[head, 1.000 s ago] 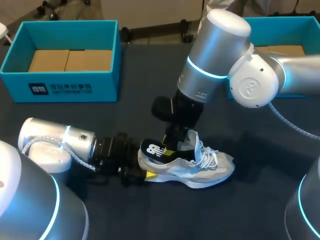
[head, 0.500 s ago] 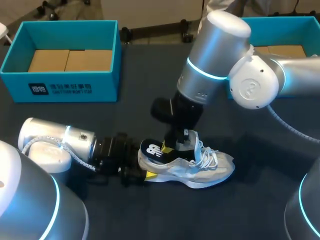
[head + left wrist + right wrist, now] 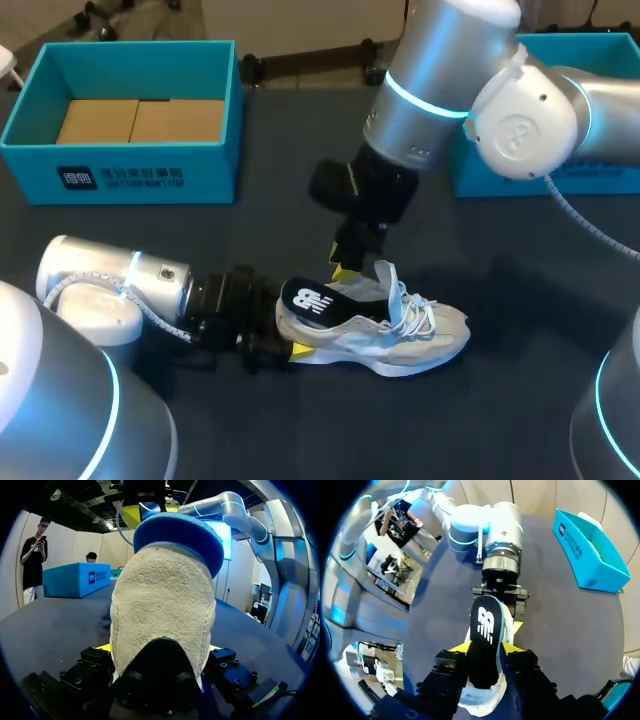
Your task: Take the shoe out of the shoebox, open the shoe tongue, remove and reinsert the insole, then place the shoe into the shoebox
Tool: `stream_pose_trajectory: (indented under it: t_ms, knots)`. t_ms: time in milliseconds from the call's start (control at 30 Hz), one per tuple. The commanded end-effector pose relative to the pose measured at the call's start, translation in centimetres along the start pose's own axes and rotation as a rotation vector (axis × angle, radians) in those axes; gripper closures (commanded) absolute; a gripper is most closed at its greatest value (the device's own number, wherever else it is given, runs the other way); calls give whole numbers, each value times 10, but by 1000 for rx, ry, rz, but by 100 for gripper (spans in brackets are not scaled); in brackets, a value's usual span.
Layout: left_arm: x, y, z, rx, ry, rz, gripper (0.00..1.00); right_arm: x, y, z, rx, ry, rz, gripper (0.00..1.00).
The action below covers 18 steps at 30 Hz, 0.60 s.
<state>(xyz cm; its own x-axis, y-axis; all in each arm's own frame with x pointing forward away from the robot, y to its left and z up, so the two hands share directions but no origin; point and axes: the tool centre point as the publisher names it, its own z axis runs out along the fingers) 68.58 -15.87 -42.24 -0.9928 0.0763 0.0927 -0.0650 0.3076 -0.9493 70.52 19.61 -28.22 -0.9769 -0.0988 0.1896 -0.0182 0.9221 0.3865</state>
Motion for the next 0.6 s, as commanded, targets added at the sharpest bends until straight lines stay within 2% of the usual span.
stream_pose_trajectory:
  t_ms: [33,300,600]
  knots:
    - [0,1,1,-1,-3,0,100,-11,1,13,-25,60,-30,58]
    - [0,1,1,-1,-3,0,100,-12,6,26,-17,124,-50,56]
    - [0,1,1,-1,-3,0,100,-18,1,45,-11,188,-35,55]
